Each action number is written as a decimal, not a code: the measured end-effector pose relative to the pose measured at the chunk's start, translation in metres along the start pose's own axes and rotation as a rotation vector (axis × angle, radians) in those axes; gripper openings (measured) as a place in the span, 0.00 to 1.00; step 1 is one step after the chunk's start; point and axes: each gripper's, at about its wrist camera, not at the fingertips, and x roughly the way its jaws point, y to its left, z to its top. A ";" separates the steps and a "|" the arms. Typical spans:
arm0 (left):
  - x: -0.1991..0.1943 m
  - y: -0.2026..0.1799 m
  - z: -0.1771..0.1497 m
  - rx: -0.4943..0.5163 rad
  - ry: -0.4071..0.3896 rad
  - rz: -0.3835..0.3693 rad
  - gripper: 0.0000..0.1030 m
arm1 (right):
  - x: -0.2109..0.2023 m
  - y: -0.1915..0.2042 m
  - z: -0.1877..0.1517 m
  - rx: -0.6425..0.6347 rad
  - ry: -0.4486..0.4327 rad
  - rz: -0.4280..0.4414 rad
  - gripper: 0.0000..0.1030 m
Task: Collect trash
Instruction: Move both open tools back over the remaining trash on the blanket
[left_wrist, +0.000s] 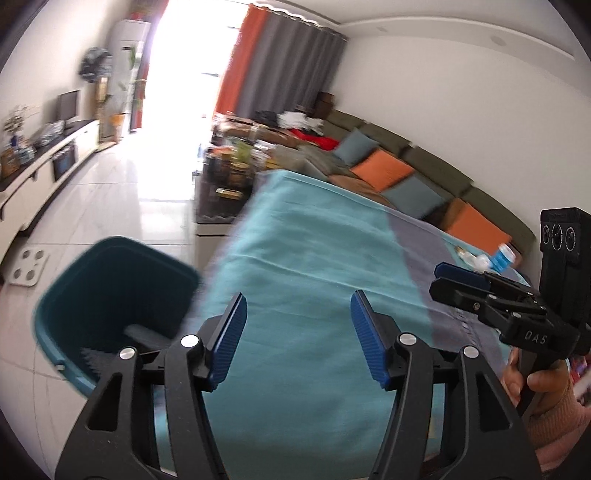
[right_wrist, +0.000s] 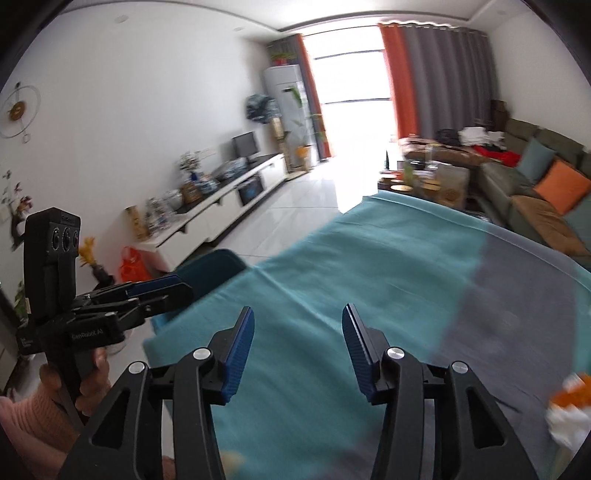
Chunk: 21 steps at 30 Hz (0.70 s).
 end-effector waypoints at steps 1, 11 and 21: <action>0.004 -0.008 -0.002 0.013 0.008 -0.019 0.56 | -0.011 -0.011 -0.005 0.018 -0.005 -0.021 0.46; 0.051 -0.123 -0.016 0.163 0.109 -0.272 0.56 | -0.091 -0.080 -0.041 0.148 -0.067 -0.219 0.46; 0.087 -0.227 -0.030 0.316 0.200 -0.429 0.59 | -0.148 -0.134 -0.066 0.266 -0.145 -0.348 0.46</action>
